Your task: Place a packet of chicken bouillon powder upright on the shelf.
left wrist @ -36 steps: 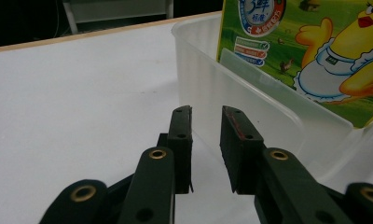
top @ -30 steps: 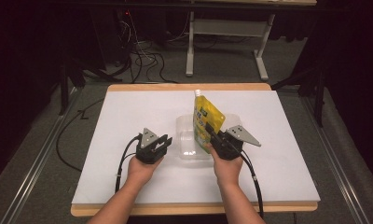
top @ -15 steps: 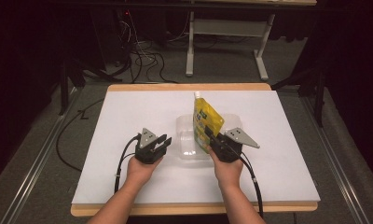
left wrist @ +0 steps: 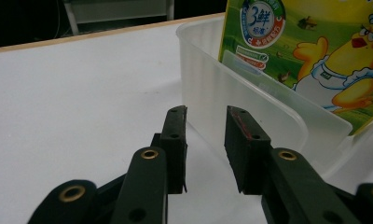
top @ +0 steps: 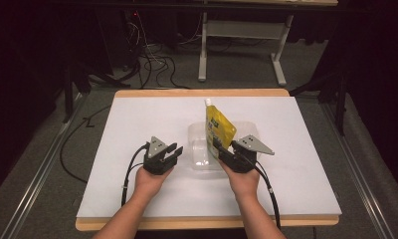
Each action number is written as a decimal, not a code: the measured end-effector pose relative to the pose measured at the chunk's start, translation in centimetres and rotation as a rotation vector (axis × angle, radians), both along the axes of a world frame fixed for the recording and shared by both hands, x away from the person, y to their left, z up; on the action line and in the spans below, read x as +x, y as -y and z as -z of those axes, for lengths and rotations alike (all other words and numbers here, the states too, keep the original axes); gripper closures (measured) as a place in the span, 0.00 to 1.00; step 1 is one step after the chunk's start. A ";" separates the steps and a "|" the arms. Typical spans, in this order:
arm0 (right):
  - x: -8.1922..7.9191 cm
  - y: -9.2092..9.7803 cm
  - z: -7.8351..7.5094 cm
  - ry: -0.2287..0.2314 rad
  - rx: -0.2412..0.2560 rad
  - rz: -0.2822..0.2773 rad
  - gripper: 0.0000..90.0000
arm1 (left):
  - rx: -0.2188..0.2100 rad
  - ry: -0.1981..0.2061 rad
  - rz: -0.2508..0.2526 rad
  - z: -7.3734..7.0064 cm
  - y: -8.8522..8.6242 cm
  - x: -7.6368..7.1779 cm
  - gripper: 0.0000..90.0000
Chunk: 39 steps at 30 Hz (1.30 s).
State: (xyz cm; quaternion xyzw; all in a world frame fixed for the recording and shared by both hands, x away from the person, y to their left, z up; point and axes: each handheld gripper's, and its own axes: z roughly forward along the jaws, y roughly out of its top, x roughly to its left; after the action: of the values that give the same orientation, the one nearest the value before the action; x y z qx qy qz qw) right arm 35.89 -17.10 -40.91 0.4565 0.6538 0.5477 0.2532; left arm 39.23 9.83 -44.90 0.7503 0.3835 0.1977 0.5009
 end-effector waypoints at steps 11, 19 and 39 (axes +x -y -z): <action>0.2 -0.1 -0.1 -0.007 -0.046 -0.032 0.46 | -0.003 -0.002 0.001 0.0 -0.1 0.0 0.76; 0.2 0.5 -0.6 -0.005 -0.044 -0.033 0.23 | -0.007 0.001 -0.012 -0.1 -0.3 0.0 0.71; -5.3 11.1 -1.1 0.010 -0.127 0.022 0.21 | 0.023 0.040 -0.064 -1.4 -4.7 -3.0 0.47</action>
State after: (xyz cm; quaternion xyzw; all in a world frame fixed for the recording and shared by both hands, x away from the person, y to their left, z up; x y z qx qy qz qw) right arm 30.56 -28.20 -39.84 0.4440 0.6809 0.5046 0.2909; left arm 36.27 14.48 -43.50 0.7392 0.3950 0.2327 0.4933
